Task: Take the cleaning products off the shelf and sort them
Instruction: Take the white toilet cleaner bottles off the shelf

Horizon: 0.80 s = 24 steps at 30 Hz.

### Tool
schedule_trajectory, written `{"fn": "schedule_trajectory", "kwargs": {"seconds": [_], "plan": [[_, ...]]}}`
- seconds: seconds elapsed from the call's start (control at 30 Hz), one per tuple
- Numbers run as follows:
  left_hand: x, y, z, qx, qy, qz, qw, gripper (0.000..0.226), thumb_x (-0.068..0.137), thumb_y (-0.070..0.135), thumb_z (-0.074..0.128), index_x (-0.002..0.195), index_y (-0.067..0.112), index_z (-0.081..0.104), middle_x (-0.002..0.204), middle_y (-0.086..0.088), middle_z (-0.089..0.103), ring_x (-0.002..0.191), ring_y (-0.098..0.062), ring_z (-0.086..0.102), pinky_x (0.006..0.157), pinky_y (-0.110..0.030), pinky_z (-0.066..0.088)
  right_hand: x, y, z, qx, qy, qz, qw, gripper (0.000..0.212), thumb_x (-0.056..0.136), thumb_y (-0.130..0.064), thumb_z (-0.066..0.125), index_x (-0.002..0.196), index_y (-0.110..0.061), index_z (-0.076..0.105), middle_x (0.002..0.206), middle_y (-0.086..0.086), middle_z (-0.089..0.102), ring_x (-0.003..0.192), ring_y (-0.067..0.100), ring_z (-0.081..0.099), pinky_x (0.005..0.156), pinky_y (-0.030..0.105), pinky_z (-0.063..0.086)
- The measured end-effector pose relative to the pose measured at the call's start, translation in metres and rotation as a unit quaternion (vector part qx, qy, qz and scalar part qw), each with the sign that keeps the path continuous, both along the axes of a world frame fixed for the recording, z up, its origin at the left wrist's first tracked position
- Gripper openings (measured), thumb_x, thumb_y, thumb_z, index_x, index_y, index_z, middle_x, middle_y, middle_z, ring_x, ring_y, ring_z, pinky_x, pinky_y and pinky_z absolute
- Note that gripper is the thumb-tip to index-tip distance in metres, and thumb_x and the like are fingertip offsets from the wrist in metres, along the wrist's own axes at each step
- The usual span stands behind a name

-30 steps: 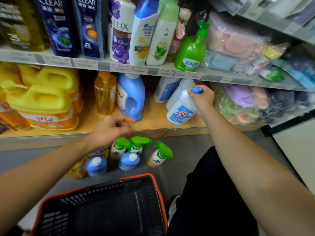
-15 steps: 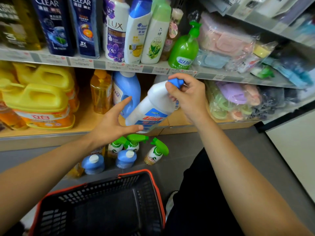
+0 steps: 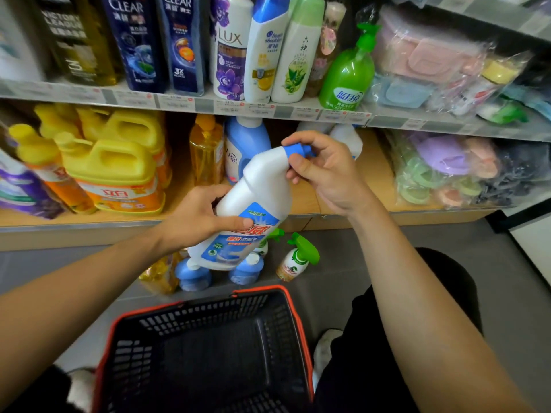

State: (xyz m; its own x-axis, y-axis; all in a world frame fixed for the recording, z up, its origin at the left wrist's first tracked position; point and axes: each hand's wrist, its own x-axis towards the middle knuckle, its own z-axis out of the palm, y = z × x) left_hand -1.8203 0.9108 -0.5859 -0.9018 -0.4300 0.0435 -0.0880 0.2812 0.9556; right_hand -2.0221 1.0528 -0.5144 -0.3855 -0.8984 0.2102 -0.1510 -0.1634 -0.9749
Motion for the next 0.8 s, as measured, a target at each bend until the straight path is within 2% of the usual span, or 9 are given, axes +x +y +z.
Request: {"fn": "schedule_trajectory", "kwargs": {"seconds": [0.1,0.27,0.4,0.47,0.53,0.67,0.8], "plan": [[0.010,0.002,0.001,0.011,-0.025,-0.019,0.999,0.040,0.073,0.021,0.085,0.109,0.007,0.073,0.100,-0.001,0.079,0.091,-0.019,0.076,0.079,-0.043,0.062,0.003,0.007,-0.006,0.013,0.020,0.010,1.000,0.023,0.090,0.001,0.065,0.110,-0.011,0.066,0.095,0.018,0.064,0.070,0.018,0.067,0.066,0.026,0.056],[0.026,0.015,0.002,-0.037,-0.053,-0.008,0.998,0.045,0.069,0.034,0.086,0.108,0.015,0.075,0.097,0.008,0.079,0.087,-0.010,0.076,0.076,-0.040,0.063,0.019,0.018,-0.015,0.006,0.023,-0.034,0.999,0.027,0.089,0.006,0.066,0.112,-0.009,0.066,0.082,0.011,0.068,0.063,0.015,0.067,0.063,0.023,0.055],[0.040,0.026,0.006,-0.151,-0.033,0.038,0.987,0.050,0.069,0.052,0.088,0.110,0.026,0.074,0.095,0.013,0.077,0.085,-0.003,0.072,0.070,-0.040,0.060,0.033,0.026,-0.017,-0.010,-0.060,-0.037,0.997,0.025,0.085,-0.001,0.070,0.108,-0.008,0.069,0.079,0.011,0.068,0.064,0.017,0.065,0.062,0.024,0.055],[0.049,0.032,0.009,-0.218,-0.023,0.073,0.973,0.058,0.067,0.066,0.079,0.114,0.031,0.072,0.093,0.012,0.076,0.082,-0.003,0.069,0.067,-0.038,0.057,0.039,0.028,-0.015,-0.013,-0.091,-0.035,0.995,0.024,0.083,-0.006,0.071,0.106,-0.011,0.071,0.079,0.011,0.069,0.064,0.018,0.065,0.061,0.025,0.055],[0.058,0.037,0.011,-0.285,-0.022,0.111,0.952,0.064,0.066,0.070,0.072,0.117,0.032,0.071,0.093,0.007,0.077,0.082,-0.011,0.070,0.065,-0.038,0.055,0.046,0.030,-0.014,-0.013,-0.086,-0.042,0.995,0.022,0.085,-0.010,0.070,0.107,-0.011,0.071,0.077,0.012,0.069,0.061,0.019,0.064,0.059,0.025,0.054],[0.072,0.049,0.017,-0.358,-0.025,0.158,0.920,0.064,0.068,0.064,0.073,0.123,0.032,0.068,0.091,-0.001,0.077,0.081,-0.027,0.071,0.062,-0.040,0.053,0.058,0.034,-0.012,-0.003,0.021,-0.072,0.997,0.017,0.091,-0.022,0.068,0.107,-0.018,0.070,0.066,0.005,0.063,0.048,0.016,0.053,0.045,0.024,0.045],[0.082,0.060,0.022,-0.388,-0.018,0.168,0.906,0.065,0.070,0.060,0.073,0.127,0.031,0.067,0.090,-0.004,0.076,0.079,-0.031,0.071,0.060,-0.041,0.052,0.067,0.036,-0.003,0.014,-0.013,-0.051,0.999,0.009,0.094,-0.028,0.063,0.095,-0.021,0.068,0.051,0.002,0.048,0.037,0.012,0.037,0.038,0.016,0.030]]}}
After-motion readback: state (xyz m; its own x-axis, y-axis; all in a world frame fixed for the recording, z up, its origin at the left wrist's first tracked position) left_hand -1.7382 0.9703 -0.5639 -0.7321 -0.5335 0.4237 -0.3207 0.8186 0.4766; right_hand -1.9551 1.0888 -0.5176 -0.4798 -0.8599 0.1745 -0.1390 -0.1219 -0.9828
